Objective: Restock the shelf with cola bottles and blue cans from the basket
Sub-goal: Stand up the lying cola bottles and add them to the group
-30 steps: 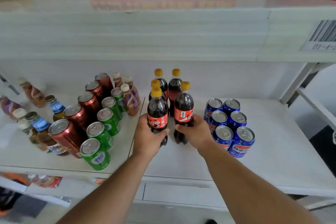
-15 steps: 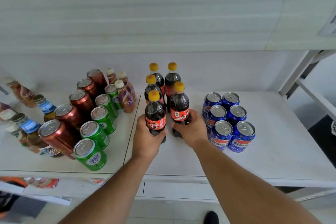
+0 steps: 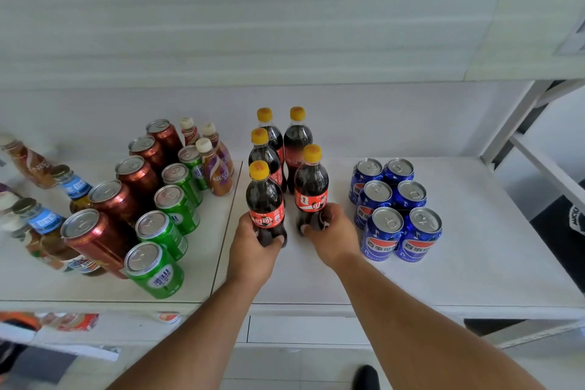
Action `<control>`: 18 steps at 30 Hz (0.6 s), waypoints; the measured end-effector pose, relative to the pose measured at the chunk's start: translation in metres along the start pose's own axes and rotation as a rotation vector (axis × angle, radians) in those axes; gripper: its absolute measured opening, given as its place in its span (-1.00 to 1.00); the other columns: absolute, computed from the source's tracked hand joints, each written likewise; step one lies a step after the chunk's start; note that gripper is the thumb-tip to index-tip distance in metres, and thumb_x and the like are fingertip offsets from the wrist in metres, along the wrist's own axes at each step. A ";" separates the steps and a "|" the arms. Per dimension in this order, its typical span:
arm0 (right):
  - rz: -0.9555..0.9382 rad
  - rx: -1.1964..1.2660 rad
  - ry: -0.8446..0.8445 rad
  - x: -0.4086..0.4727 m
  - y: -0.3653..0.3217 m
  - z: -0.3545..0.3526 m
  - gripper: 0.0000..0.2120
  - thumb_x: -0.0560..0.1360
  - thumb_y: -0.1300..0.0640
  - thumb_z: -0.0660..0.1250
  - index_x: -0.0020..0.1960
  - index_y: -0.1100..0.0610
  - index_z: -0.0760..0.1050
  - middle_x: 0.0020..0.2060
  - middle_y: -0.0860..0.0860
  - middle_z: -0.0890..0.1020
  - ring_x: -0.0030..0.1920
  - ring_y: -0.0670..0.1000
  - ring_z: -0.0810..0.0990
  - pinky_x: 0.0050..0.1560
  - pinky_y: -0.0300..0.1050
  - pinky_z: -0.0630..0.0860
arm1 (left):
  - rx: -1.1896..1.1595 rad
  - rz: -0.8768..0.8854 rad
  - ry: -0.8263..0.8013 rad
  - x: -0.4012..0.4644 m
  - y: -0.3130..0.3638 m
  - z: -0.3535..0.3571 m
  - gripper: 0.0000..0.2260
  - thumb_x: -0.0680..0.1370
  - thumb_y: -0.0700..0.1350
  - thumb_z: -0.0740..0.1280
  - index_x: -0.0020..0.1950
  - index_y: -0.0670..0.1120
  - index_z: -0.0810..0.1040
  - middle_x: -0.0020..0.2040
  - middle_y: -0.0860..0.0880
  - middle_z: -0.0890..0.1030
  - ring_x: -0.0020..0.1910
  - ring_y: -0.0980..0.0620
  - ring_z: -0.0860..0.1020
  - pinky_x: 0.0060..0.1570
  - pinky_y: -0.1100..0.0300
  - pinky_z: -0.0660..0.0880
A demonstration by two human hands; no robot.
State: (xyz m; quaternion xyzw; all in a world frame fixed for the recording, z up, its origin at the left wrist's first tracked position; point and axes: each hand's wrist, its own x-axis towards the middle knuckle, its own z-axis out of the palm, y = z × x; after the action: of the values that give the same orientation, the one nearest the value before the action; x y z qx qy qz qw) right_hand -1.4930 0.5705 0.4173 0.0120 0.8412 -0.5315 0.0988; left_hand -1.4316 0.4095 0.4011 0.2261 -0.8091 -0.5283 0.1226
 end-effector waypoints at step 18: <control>-0.022 -0.024 0.080 0.013 -0.014 0.023 -0.58 0.56 0.05 0.48 0.37 0.09 0.50 0.19 -0.01 0.67 0.18 0.04 0.62 0.03 -0.16 0.43 | 0.034 -0.020 -0.036 0.007 -0.016 -0.003 -0.47 0.48 -0.15 0.59 0.41 -0.05 0.51 0.25 0.05 0.66 0.22 0.05 0.61 0.22 0.18 0.50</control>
State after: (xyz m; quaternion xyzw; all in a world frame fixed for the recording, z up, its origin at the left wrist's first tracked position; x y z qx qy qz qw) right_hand -1.5040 0.5427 0.4184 0.0229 0.8509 -0.5215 0.0594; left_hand -1.4325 0.3989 0.3876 0.2269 -0.8178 -0.5195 0.0990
